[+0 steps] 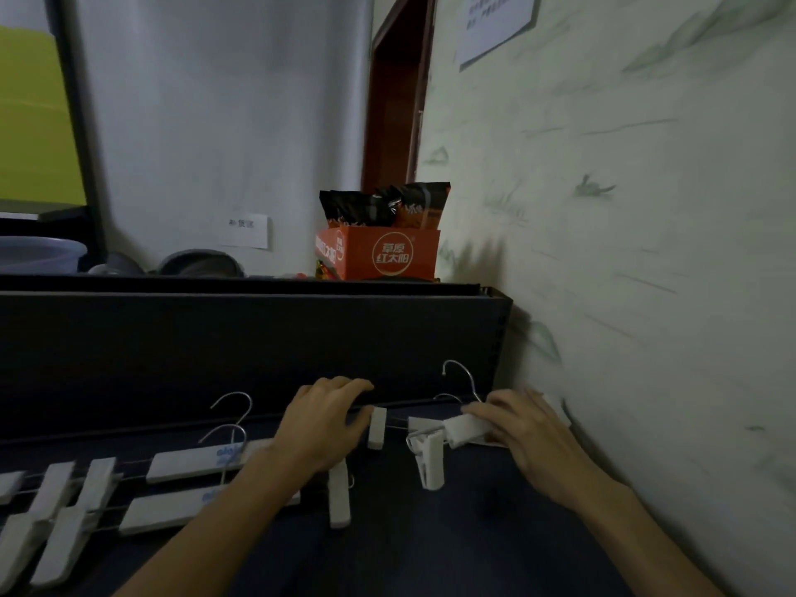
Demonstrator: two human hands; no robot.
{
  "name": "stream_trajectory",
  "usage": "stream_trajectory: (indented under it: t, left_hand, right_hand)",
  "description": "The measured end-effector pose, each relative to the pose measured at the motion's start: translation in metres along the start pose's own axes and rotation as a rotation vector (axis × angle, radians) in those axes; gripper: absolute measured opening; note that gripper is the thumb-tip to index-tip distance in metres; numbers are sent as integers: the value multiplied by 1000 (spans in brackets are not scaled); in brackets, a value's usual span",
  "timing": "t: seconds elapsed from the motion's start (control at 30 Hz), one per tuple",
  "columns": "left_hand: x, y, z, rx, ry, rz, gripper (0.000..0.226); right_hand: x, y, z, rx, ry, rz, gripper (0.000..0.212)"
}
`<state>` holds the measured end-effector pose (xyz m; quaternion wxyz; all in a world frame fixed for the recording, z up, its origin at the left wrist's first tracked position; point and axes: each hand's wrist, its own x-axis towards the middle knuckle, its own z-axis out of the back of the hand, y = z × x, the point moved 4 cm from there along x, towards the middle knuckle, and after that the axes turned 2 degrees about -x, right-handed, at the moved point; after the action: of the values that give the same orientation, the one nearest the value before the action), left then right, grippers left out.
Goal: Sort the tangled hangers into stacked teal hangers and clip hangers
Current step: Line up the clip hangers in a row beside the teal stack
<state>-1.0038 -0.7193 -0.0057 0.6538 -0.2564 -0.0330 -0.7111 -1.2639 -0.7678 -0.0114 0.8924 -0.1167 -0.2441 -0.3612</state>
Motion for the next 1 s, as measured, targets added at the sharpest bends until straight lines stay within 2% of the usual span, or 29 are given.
stream_trajectory:
  t: [0.27, 0.37, 0.43, 0.67, 0.8, 1.0]
  left_hand:
    - [27, -31, -42, -28, 161, -159, 44]
    - [34, -45, -54, -20, 194, -197, 44]
    - [37, -54, -61, -28, 208, -211, 44]
    - [42, -69, -93, -118, 296, -202, 42]
    - [44, -79, -98, -72, 278, -200, 39]
    - [43, -92, -78, -21, 88, -216, 40]
  right_hand:
    - [-34, 8, 16, -21, -22, -50, 54]
    - [-42, 8, 19, -15, -18, -65, 51]
    - [-46, 7, 20, -30, 3, -79, 48]
    - [-49, 1, 21, -30, 2, -82, 61]
    - [-48, -3, 20, -10, 12, -50, 58]
    - [-47, -8, 31, 88, -17, -22, 54]
